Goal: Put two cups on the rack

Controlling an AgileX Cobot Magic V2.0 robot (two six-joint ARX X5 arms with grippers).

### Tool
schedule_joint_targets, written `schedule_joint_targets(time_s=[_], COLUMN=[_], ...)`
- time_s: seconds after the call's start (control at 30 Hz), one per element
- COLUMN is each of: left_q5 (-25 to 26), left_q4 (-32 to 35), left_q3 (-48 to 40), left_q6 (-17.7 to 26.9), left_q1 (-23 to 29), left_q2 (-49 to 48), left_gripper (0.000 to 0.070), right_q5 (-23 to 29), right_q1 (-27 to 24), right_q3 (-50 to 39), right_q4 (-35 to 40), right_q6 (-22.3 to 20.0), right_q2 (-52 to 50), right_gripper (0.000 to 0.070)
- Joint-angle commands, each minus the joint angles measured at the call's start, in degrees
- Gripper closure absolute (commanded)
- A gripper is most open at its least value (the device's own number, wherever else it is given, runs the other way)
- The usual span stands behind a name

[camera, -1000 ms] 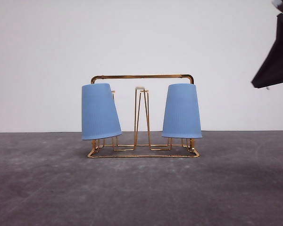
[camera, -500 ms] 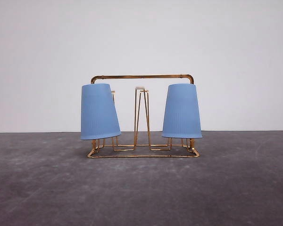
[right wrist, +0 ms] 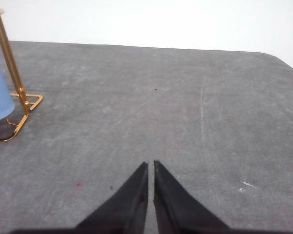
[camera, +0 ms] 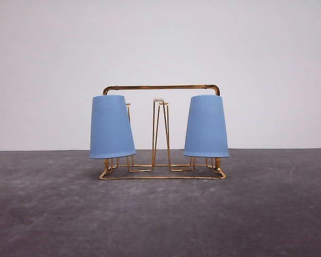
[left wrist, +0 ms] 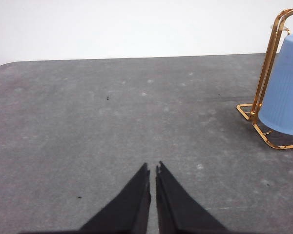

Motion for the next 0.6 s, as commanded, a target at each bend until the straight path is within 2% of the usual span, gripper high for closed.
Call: schedule_joint_targets(time_s=[0.0,0.57], left_q5=[-0.01,0.0], left_q4=[0.6,0.6], left_q3=[-0.81,-0.81], left_q6=[-0.44,-0.44], left_q1=[-0.09,-0.09], left_q2=[-0.02,-0.02], left_gripper=[0.07,0.07], right_q5=[0.01,0.03], right_q1=[-0.02,-0.02], right_q3=[-0.24,-0.24], right_q4=[0.81,0.74], right_q6=[0.73,0.73], right_q2=[-0.04,-0.04], right_gripper=[0.0682,0.0682])
